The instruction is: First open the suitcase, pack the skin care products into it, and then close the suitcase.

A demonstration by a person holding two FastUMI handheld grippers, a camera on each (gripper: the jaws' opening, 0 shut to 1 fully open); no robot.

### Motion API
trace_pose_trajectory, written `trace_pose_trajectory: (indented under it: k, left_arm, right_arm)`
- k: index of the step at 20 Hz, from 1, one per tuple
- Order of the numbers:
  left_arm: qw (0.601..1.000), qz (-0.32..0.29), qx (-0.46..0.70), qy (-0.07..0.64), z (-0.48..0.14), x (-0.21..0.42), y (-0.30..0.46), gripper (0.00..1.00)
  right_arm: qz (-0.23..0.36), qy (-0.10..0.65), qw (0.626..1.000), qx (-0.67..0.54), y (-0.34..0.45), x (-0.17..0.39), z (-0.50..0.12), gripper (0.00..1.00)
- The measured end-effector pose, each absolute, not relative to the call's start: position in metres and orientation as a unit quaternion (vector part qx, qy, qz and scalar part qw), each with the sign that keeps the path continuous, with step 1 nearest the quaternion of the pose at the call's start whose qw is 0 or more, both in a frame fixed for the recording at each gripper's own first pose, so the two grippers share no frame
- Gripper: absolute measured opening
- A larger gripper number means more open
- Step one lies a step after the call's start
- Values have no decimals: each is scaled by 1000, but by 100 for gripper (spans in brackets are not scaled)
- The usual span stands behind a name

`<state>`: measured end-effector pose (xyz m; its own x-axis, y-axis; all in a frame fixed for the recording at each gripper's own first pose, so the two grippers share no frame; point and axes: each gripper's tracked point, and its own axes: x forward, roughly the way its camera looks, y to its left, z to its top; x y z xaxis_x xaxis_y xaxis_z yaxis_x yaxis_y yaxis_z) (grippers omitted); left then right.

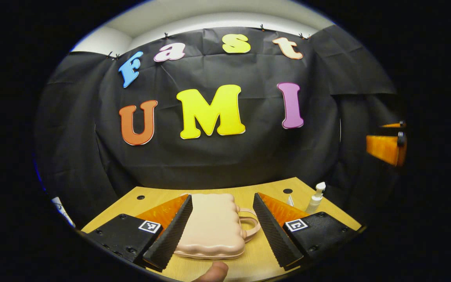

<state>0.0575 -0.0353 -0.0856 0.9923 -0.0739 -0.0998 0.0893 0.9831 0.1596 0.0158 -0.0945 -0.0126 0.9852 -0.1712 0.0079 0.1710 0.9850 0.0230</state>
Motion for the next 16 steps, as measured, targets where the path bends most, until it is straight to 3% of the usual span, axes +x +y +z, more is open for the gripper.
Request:
trace_pose_trajectory:
  k: [6, 11, 16]
  left_arm:
    - [970, -37, 225, 84, -149, 96, -47, 99]
    - [921, -43, 377, 87, -190, 115, -61, 99]
    - [884, -63, 453, 94, -225, 128, -85, 99]
  right_arm:
    - [-114, -7, 993, 39, -147, 33, -28, 80]
    - [-106, 12, 993, 43, -170, 53, -52, 80]
    - [-91, 34, 994, 54, -188, 69, -77, 79]
